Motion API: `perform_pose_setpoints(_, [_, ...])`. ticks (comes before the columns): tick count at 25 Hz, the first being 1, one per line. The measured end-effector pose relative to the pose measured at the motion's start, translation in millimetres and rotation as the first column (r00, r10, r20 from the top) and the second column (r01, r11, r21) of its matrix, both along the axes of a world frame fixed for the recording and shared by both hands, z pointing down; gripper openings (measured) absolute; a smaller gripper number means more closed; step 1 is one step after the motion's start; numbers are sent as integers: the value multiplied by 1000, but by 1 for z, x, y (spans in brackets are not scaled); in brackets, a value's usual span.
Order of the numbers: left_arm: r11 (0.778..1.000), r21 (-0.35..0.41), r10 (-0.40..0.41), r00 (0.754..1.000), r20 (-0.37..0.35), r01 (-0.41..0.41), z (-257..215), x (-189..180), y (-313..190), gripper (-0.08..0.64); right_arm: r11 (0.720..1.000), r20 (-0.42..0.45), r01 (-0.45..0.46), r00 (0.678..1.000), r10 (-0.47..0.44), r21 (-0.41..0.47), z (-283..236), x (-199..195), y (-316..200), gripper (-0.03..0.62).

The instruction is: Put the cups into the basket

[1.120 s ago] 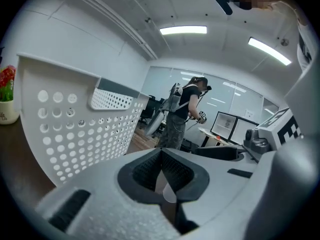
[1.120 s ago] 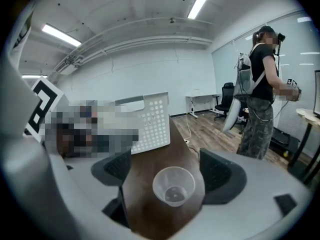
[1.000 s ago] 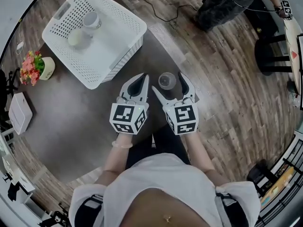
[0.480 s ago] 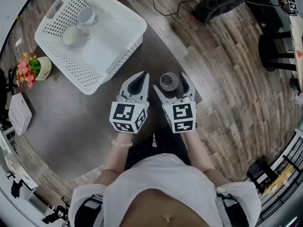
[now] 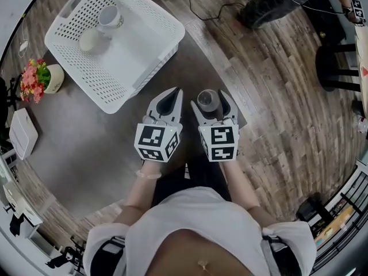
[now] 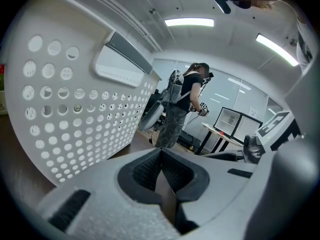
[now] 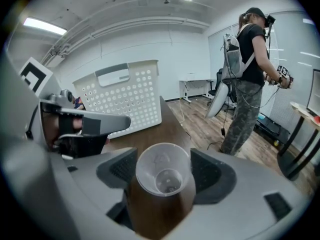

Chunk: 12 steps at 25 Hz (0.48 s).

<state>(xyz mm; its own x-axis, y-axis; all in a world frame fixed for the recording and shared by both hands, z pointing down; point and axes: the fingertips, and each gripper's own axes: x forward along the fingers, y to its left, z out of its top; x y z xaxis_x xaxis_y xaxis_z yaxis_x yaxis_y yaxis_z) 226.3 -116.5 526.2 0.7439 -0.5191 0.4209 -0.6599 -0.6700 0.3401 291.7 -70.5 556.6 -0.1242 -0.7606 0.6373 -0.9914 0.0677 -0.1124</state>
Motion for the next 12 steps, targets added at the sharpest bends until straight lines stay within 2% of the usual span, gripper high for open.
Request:
perform_pose_setpoints(1, [1000,0,-1,1000,-2,1,0,0,0,11,1000,0,-1,1000,1,0,0,0,0,336])
perform_pose_setpoints(12, [1000,-7,-8,1000,-4,8,1,0,5,11,1000,12,20,1000,-20,-6,0,-2,1,336])
